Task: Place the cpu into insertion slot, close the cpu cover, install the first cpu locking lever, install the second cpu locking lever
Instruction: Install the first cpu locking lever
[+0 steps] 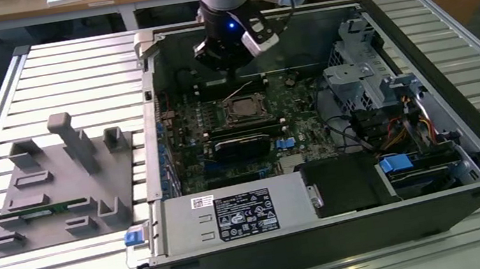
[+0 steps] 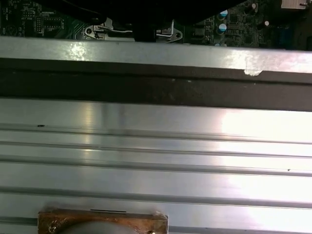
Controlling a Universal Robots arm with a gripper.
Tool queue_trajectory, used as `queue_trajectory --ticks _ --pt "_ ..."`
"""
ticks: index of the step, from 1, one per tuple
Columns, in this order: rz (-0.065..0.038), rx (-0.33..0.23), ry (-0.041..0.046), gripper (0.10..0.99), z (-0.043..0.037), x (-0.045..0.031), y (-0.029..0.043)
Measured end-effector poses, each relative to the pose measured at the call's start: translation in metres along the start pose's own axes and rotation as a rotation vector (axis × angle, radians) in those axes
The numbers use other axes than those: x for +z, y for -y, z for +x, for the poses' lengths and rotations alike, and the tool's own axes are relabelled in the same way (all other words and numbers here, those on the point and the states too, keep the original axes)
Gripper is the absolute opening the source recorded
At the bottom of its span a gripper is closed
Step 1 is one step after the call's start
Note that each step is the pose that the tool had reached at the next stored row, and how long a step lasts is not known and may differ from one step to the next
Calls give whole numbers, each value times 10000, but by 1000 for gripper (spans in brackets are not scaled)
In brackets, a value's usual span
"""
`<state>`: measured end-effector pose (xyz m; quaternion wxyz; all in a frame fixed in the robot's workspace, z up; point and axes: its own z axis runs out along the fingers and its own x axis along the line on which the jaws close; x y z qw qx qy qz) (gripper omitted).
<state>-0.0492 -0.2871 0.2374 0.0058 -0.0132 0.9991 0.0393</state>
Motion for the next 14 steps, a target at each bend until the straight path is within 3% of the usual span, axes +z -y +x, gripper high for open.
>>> queue_trajectory --ticks 14 --pt "0 -1 0 106 -110 61 7"
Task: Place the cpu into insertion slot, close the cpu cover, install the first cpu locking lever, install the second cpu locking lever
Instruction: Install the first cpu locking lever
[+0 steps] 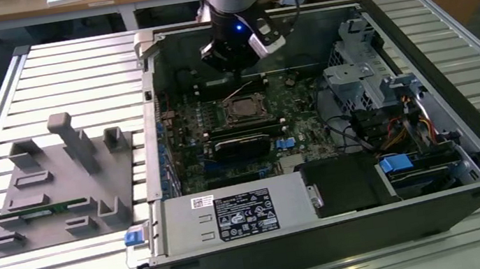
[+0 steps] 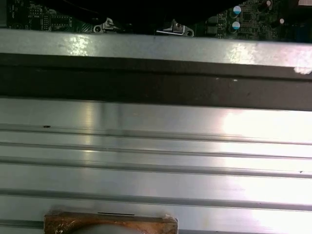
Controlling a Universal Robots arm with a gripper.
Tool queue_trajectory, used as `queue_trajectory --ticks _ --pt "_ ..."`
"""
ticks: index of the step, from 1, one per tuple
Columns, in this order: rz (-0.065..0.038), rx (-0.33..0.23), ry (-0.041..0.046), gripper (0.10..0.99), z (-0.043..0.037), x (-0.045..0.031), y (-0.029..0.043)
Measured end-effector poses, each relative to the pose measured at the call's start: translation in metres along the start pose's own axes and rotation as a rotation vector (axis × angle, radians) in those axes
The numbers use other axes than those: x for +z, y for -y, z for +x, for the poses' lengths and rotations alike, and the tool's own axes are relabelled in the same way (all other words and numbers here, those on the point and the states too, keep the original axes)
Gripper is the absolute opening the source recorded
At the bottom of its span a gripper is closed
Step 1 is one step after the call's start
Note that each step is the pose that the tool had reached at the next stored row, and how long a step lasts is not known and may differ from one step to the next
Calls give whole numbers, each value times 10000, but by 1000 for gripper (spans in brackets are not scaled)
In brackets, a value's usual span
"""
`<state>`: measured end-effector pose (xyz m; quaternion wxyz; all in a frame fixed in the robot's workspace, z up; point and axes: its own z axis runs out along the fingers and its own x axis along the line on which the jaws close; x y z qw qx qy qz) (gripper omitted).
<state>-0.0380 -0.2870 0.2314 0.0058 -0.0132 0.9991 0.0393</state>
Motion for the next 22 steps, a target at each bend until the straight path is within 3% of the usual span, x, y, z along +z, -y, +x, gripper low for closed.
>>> queue_trajectory --ticks 22 --pt "1 1 -1 106 -97 100 5"
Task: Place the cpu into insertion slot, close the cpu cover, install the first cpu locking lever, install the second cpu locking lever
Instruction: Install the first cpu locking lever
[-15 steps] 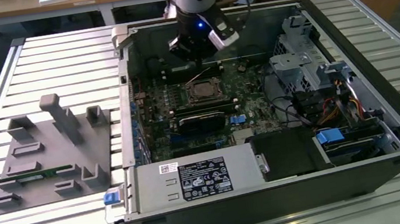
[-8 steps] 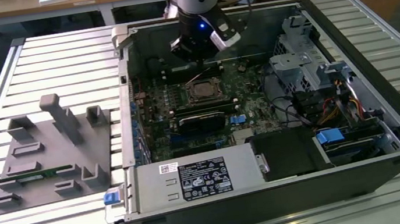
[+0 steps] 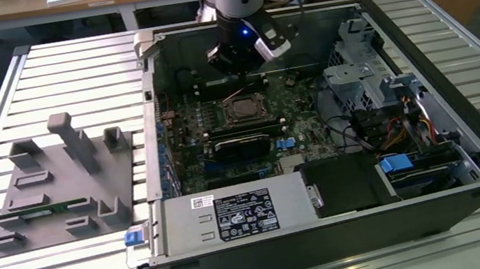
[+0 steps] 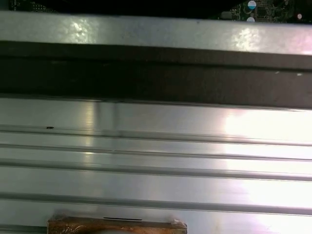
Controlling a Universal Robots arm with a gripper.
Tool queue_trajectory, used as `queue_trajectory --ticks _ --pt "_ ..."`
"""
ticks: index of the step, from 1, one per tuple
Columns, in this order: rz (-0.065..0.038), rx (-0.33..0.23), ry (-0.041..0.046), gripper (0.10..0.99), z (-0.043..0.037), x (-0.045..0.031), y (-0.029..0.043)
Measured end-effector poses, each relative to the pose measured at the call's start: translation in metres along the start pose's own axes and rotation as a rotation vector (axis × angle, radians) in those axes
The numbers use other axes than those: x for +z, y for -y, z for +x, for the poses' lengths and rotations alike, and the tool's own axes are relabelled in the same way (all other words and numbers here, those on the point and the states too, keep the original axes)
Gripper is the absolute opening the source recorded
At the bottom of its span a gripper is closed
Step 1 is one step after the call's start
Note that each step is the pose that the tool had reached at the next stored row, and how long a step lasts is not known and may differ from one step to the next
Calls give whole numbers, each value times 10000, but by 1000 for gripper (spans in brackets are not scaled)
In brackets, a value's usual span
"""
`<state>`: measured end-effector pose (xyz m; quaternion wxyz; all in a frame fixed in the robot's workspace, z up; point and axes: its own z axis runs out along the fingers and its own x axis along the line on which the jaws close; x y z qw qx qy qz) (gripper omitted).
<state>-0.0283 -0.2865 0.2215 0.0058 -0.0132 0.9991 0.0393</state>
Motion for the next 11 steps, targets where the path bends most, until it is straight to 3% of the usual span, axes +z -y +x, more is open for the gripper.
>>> queue_trajectory --ticks 11 --pt "0 -1 -2 106 -81 70 -2"
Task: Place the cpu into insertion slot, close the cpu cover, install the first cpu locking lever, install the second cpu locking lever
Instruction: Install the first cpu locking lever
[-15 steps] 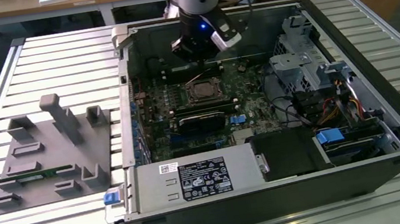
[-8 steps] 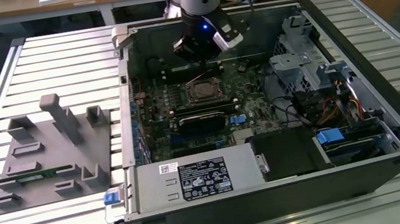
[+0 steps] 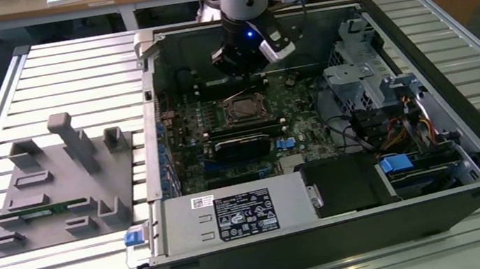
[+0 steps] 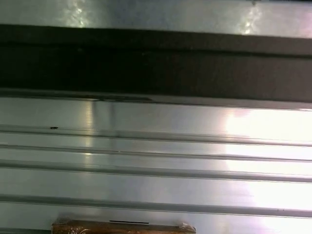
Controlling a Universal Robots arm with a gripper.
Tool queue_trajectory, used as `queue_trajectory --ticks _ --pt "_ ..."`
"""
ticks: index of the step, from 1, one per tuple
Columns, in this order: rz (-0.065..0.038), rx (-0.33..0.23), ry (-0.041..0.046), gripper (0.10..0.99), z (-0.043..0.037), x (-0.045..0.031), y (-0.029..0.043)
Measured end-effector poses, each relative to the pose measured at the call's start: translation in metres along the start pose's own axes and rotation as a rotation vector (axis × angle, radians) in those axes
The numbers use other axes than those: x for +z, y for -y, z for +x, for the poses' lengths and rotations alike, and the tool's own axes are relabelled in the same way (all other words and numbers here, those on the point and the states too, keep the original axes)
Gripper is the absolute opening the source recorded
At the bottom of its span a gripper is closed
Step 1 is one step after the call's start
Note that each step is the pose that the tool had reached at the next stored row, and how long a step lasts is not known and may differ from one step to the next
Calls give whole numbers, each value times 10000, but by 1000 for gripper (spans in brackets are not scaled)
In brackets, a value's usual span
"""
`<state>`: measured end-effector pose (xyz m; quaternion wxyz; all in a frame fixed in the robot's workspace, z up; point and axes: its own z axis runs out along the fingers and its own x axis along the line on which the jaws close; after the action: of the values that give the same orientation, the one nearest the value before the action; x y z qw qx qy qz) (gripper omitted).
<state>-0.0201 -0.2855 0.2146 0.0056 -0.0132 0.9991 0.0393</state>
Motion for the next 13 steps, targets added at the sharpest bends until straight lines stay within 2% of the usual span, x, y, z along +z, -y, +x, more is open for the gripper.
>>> queue_trajectory --ticks 1,5,8,13 --pt "11 1 -7 106 -37 148 -3" --pt "10 1 -6 106 -38 137 -5" --pt "7 2 -7 106 -38 47 -12" --pt "16 -1 -7 106 -38 43 -12"
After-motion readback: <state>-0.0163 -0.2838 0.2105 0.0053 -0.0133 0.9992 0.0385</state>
